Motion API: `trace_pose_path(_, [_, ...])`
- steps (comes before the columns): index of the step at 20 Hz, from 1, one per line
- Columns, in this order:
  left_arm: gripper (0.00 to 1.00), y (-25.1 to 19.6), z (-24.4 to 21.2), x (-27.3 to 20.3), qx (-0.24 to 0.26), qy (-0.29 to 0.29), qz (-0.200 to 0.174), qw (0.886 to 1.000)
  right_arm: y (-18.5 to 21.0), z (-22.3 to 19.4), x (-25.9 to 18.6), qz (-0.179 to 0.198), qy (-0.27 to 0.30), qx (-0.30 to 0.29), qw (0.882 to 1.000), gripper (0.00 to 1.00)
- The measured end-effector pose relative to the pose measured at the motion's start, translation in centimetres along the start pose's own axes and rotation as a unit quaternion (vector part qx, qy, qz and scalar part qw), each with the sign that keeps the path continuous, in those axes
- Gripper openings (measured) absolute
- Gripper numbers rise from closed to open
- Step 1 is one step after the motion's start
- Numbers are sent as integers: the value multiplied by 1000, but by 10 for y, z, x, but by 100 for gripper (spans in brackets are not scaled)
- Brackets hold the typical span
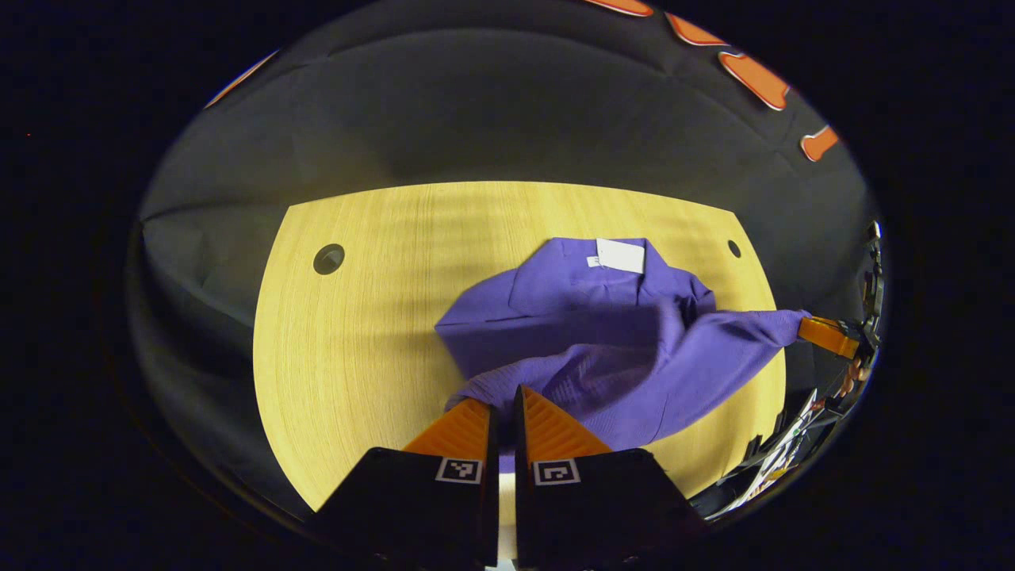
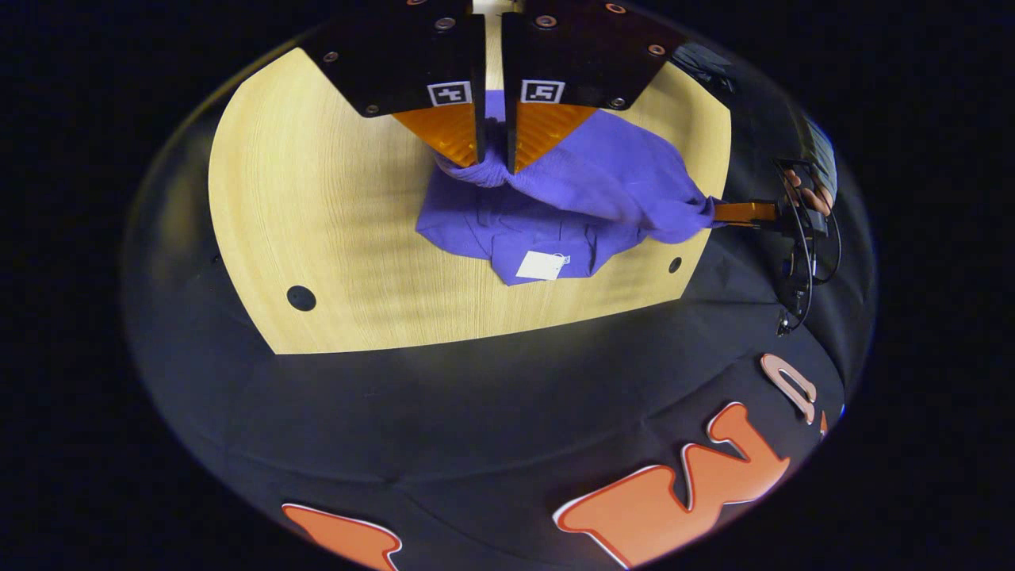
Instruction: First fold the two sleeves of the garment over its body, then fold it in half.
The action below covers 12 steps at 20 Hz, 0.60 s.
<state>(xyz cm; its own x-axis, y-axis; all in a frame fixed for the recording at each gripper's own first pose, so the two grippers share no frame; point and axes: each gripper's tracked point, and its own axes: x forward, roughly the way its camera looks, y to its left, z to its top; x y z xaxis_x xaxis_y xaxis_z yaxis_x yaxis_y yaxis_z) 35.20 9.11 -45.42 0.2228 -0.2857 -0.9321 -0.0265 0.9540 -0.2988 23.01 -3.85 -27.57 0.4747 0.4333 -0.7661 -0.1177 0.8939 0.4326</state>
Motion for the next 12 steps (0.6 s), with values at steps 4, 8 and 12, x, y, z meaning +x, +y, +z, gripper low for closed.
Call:
trace_pose_path(4, [10,-4,28,13,-13,-11,0,1000,-13,12,31,13,20,-2,1000,8])
trace_pose_path(8, [10,1,52,29,-28,-22,10,999,-19,34,59,29,21,19,999,8])
trace_pose_path(12, [10,13,73,46,-15,-37,42,998,-26,61,81,30,7,54,998,9])
